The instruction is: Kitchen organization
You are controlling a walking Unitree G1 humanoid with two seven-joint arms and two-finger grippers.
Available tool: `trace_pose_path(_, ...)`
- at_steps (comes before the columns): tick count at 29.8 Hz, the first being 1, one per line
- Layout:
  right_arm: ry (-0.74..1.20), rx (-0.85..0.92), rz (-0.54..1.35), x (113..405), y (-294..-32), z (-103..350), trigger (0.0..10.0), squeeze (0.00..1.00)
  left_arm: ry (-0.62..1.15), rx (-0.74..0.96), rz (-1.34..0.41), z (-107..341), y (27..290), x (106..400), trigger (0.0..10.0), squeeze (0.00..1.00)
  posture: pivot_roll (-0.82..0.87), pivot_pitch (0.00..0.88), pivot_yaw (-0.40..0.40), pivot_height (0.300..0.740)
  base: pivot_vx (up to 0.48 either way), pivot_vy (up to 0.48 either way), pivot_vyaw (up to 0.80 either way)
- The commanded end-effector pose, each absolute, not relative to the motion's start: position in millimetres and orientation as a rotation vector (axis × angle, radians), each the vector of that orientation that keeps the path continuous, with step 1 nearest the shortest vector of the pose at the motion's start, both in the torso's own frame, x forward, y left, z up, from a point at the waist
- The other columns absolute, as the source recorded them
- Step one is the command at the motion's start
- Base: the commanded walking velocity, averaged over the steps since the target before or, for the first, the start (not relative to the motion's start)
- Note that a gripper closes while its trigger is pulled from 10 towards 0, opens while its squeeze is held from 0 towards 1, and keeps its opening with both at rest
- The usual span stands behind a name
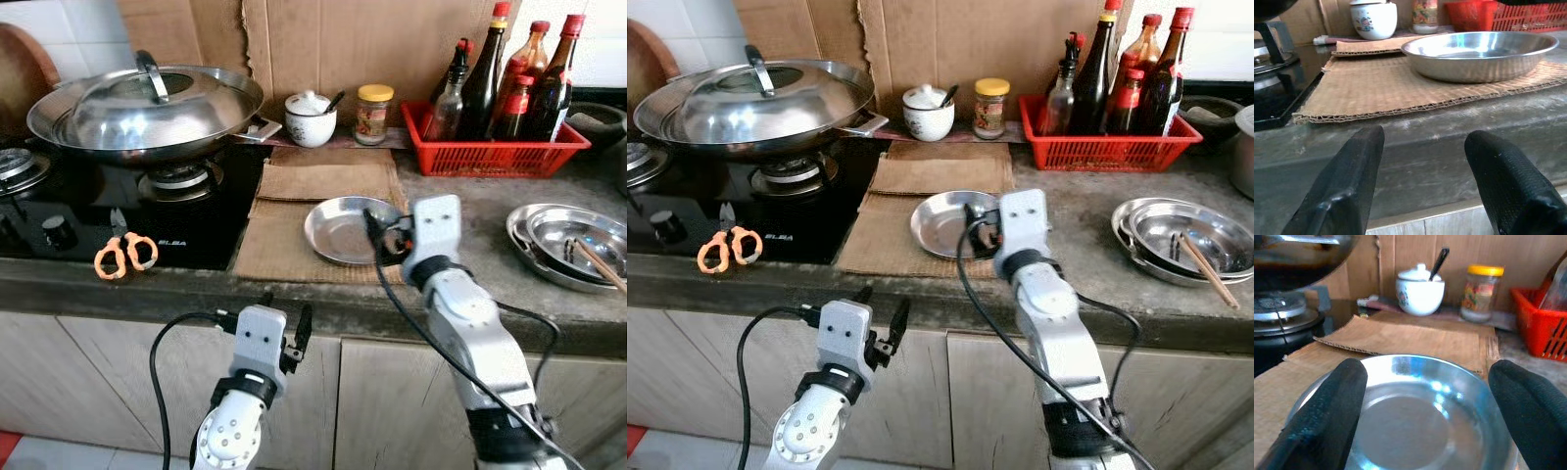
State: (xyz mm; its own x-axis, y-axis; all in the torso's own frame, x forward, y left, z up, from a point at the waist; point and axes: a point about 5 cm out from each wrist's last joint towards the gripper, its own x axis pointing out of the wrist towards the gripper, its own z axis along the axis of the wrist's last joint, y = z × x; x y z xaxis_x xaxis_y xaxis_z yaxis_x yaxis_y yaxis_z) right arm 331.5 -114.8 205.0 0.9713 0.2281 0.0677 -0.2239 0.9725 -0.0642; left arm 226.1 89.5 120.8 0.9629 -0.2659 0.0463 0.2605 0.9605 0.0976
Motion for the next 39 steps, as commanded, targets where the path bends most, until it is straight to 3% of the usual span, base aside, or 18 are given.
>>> trace_pose_path(1, -0.003, -0.097, 0.155, 341.6, -120.4, 206.6, 10.0, 0.00, -0.054, 0.092, -0.266, 121.9, 89.1, 225.1, 10.0, 0.00, 0.04, 0.046, -0.024, 0.740, 0.000, 0.000, 0.00)
trace_pose_path(4, 0.083, -0.207, 0.060, 350.2, -124.2, 208.7, 10.0, 0.00, -0.051, 0.091, -0.267, 121.6, 88.9, 224.5, 10.0, 0.00, 0.04, 0.047, -0.026, 0.740, 0.000, 0.000, 0.00)
trace_pose_path(6, 0.144, -0.126, 0.124, 353.5, -123.1, 209.7, 10.0, 0.00, -0.046, 0.086, -0.274, 121.3, 87.9, 223.8, 10.0, 0.00, 0.04, 0.050, -0.029, 0.740, 0.000, 0.000, 0.00)
trace_pose_path(15, 0.309, 0.016, 0.063, 372.0, -129.9, 220.8, 10.0, 0.00, -0.043, 0.086, -0.279, 120.7, 86.3, 223.8, 10.0, 0.00, 0.05, 0.048, -0.037, 0.740, 0.000, 0.000, 0.00)
trace_pose_path(33, 0.510, 0.004, 0.109, 377.5, -121.7, 211.8, 9.9, 0.00, -0.037, 0.084, -0.278, 118.4, 84.9, 224.3, 10.0, 0.00, 0.04, 0.029, -0.043, 0.740, 0.000, 0.000, 0.00)
trace_pose_path(34, 0.536, -0.003, 0.103, 377.0, -121.7, 207.9, 0.0, 0.00, -0.037, 0.085, -0.279, 118.3, 84.8, 224.1, 10.0, 0.00, 0.04, 0.027, -0.044, 0.740, 0.000, 0.000, 0.00)
trace_pose_path(39, 0.586, 0.042, 0.092, 376.1, -123.1, 200.9, 0.0, 0.00, -0.037, 0.084, -0.280, 118.4, 84.5, 224.0, 10.0, 0.00, 0.05, 0.028, -0.043, 0.740, 0.000, 0.000, 0.00)
